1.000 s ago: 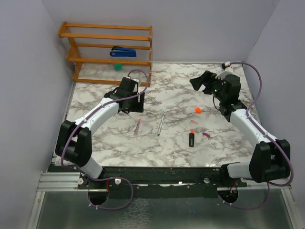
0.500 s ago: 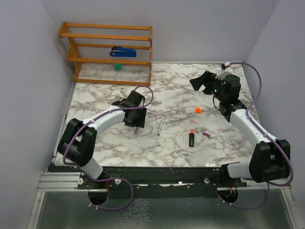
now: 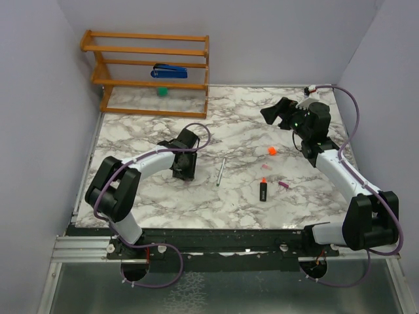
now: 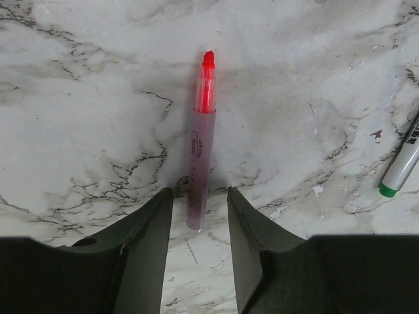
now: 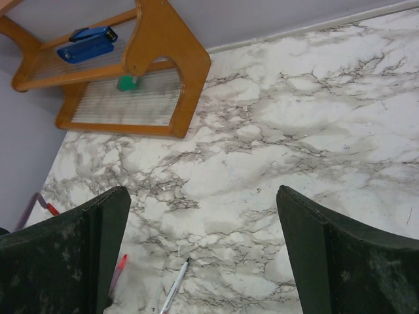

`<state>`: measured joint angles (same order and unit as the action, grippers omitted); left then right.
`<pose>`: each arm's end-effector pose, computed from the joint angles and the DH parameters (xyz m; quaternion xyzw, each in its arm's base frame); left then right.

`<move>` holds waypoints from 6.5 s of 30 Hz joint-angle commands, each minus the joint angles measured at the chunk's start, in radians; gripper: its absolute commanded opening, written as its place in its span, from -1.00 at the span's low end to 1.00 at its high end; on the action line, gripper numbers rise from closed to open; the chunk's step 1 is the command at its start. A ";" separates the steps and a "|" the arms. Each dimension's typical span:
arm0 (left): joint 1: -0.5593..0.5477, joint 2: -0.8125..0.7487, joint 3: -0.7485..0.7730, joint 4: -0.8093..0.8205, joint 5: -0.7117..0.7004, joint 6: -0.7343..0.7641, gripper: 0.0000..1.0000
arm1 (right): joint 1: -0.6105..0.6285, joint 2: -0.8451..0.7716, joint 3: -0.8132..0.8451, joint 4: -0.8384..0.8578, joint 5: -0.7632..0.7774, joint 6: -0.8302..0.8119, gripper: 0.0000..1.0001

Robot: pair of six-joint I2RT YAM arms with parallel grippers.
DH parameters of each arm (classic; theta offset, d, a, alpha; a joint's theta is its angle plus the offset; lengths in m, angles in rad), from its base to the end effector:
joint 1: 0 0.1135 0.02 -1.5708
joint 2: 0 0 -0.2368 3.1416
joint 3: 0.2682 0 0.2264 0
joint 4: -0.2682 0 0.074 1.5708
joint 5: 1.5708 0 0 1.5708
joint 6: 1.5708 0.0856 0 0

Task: Insert the pens into the pen caps

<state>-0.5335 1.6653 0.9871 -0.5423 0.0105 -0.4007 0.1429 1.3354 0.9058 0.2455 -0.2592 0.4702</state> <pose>0.2619 -0.1558 0.1091 0.0663 0.9825 -0.0831 0.1533 0.3357 0.0705 0.2787 0.0428 0.7659 0.2860 0.5742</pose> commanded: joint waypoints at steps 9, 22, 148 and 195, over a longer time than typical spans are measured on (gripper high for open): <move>-0.013 0.086 -0.019 0.000 0.043 0.013 -1.00 | -0.002 0.015 -0.016 0.016 -0.013 -0.012 0.99; -0.016 -0.193 0.045 0.489 0.274 0.128 -1.00 | 0.093 0.095 -0.083 0.327 -0.286 0.174 0.96; -0.131 -0.037 -0.007 0.875 0.458 0.023 -1.00 | 0.239 0.182 -0.148 0.626 -0.370 0.306 -0.99; -0.065 -0.299 -0.002 0.242 0.352 0.405 -1.00 | 0.234 0.162 0.179 -0.846 0.379 0.923 0.40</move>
<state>-0.5980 1.4075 1.0012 -0.2943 0.3420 -0.0093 0.3759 1.5146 1.1164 -0.4950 0.0551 0.8516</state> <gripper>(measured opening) 0.098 0.733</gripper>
